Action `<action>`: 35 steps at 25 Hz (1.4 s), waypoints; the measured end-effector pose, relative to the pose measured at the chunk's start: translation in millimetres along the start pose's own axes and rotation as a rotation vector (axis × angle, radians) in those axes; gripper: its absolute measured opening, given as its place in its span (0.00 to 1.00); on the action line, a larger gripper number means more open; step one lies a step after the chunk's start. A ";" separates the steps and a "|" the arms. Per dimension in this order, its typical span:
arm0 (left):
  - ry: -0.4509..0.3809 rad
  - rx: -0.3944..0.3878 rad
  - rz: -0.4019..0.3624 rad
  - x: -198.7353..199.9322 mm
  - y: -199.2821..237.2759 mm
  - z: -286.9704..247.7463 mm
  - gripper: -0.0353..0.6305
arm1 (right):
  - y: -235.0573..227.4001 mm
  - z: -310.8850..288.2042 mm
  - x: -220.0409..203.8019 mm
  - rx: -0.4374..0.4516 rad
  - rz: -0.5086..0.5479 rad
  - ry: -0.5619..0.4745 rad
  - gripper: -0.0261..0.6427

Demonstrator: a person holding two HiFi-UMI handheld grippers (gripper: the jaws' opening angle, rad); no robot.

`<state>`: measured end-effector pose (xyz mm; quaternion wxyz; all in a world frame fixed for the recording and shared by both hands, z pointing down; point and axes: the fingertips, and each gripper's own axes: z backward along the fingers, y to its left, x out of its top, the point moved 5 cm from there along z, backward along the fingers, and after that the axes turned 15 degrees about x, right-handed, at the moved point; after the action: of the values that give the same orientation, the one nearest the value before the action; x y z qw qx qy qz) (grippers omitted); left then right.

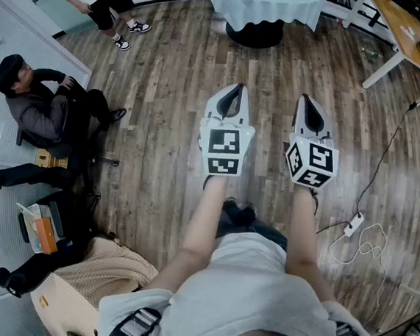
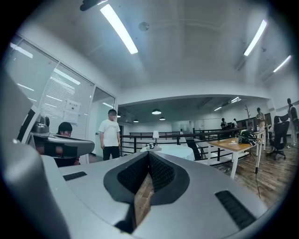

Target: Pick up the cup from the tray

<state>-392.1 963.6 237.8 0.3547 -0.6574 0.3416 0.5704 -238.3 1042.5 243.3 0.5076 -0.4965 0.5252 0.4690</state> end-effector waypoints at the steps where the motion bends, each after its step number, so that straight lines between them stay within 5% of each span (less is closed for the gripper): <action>1: -0.001 -0.001 0.000 0.3 -1.1 -0.4 0.06 | -0.6 0.0 0.1 0.000 0.000 -0.001 0.05; 26: 0.023 0.042 0.001 -12.2 -31.0 -14.0 0.06 | -37.3 3.3 -14.7 0.054 -0.024 0.002 0.05; 35: 0.033 0.056 0.002 -16.1 -13.0 -83.6 0.06 | -64.7 -63.3 -21.6 0.065 -0.030 0.011 0.05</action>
<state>-340.4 899.4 263.0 0.3667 -0.6561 0.3641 0.5500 -178.2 976.1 268.4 0.5277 -0.4900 0.5354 0.4413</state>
